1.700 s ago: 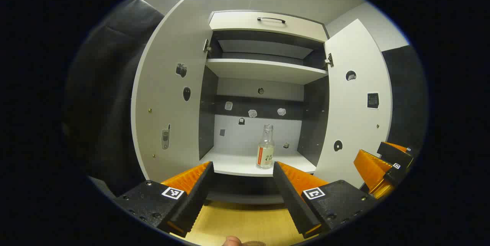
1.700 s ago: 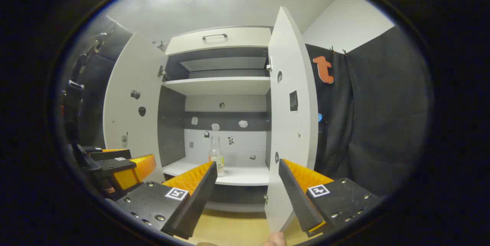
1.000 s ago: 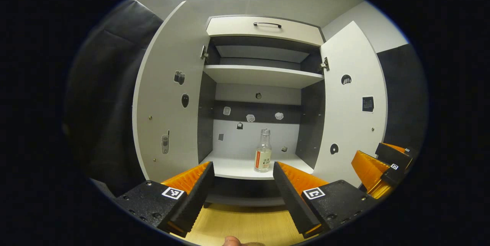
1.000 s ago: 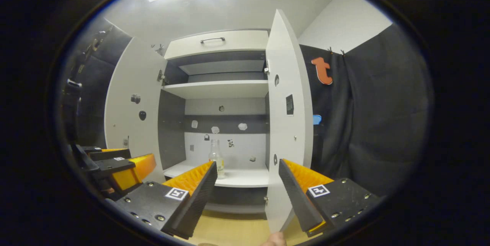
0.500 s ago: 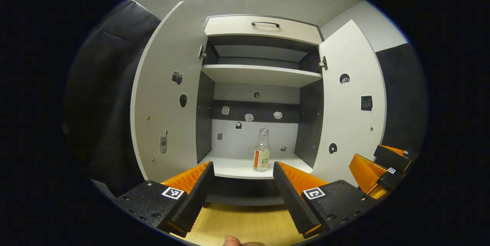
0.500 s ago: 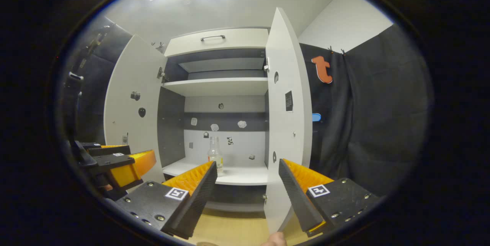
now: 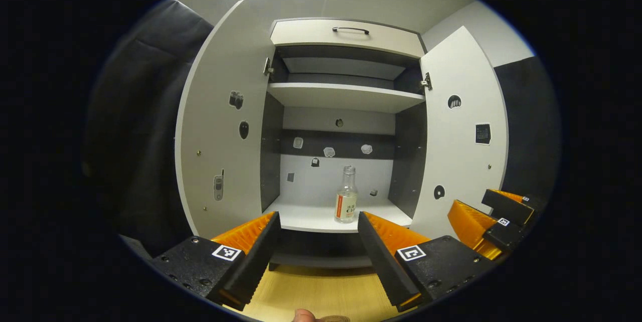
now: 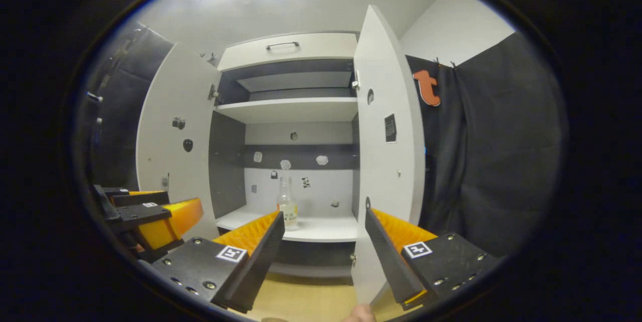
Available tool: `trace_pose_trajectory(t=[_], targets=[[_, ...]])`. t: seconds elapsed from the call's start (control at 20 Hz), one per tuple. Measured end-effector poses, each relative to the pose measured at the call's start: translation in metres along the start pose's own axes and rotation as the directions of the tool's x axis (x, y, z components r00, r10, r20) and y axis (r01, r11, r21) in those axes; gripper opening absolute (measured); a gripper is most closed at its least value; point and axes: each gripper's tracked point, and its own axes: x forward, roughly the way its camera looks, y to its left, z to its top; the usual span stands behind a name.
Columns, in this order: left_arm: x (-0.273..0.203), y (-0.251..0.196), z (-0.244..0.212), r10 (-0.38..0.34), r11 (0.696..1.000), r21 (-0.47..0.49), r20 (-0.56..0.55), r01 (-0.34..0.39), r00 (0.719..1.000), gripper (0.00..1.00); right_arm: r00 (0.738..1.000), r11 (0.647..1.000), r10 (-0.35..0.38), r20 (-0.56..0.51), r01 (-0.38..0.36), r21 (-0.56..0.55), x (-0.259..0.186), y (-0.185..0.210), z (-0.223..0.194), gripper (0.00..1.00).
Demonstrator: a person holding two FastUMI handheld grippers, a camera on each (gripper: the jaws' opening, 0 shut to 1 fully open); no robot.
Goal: Grasp the bottle in the cabinet with the left hand and place it on the coaster, then close the right door with the right hand and the left door with the left hand.
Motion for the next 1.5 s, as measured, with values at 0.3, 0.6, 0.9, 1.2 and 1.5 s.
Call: trace_pose_trajectory(t=[0.3,0.6,0.9,1.2,1.5], targets=[[0.009,0.022,0.002,0.017,1.0,-0.003,-0.004,-0.017,1.0,0.97,0.999,0.999,0.036,-0.01,-0.036,-0.013,0.037,0.033,-0.005,0.98],[0.021,0.044,0.005,0.025,1.0,-0.001,0.009,-0.025,1.0,0.97,0.998,0.998,0.057,-0.006,-0.057,-0.014,0.074,0.064,-0.008,0.98],[0.062,0.042,0.013,-0.021,1.0,-0.012,0.035,0.022,0.999,0.96,0.998,0.998,0.061,0.025,-0.061,-0.013,0.1,0.077,0.003,0.98],[0.138,0.001,0.011,-0.194,0.981,-0.01,0.028,0.195,0.981,0.97,0.999,0.999,0.035,0.037,-0.035,0.008,0.091,0.064,0.018,0.98],[0.214,-0.043,0.0,-0.291,0.957,0.016,0.018,0.29,0.957,0.97,0.998,0.999,-0.047,0.037,0.047,0.004,0.073,0.034,0.022,0.98]])
